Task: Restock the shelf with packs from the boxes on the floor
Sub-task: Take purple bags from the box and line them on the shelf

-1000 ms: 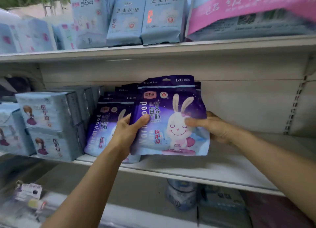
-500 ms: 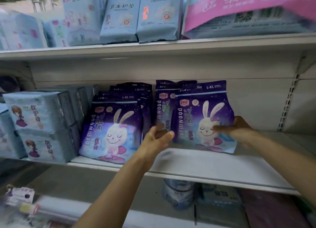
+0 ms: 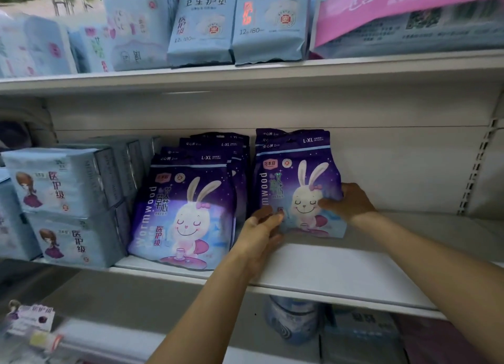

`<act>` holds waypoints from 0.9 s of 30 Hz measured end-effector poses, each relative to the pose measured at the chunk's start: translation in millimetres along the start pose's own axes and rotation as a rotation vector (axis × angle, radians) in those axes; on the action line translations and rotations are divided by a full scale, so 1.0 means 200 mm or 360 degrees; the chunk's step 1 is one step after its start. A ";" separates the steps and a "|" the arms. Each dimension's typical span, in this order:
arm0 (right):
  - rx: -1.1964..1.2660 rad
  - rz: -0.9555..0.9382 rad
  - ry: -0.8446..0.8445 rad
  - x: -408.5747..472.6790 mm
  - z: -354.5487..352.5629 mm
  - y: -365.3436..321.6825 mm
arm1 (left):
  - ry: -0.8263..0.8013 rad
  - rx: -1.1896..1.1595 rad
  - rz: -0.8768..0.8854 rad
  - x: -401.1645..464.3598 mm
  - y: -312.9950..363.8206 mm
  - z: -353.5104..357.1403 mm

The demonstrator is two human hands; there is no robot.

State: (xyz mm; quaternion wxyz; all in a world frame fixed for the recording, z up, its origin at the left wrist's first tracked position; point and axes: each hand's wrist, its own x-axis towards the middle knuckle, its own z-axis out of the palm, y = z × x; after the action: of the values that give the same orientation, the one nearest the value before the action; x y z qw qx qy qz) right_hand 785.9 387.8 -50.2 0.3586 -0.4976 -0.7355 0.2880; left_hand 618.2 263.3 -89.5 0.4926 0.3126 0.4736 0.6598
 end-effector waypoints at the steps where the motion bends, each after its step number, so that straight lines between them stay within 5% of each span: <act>1: -0.0054 0.0017 0.0023 0.01 0.00 0.01 | 0.0025 -0.0030 -0.0004 0.01 0.00 -0.01; 7: -0.0346 0.0143 0.0068 0.02 0.00 0.04 | 0.0158 -0.0143 -0.0041 0.01 0.01 -0.03; 14: -0.0154 0.0054 0.0299 -0.12 -0.03 0.11 | 0.0213 -0.0180 -0.0064 -0.04 0.02 0.02; 27: 0.0175 -0.0458 0.0310 -0.60 -0.28 0.26 | 0.0261 -0.0559 0.0103 -0.42 -0.14 0.25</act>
State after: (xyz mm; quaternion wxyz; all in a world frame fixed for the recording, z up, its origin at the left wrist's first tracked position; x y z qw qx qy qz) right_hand 887.9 296.0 -88.1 0.4922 -0.3923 -0.7441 0.2239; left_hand 699.7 201.1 -92.3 0.4779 0.1821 0.3796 0.7709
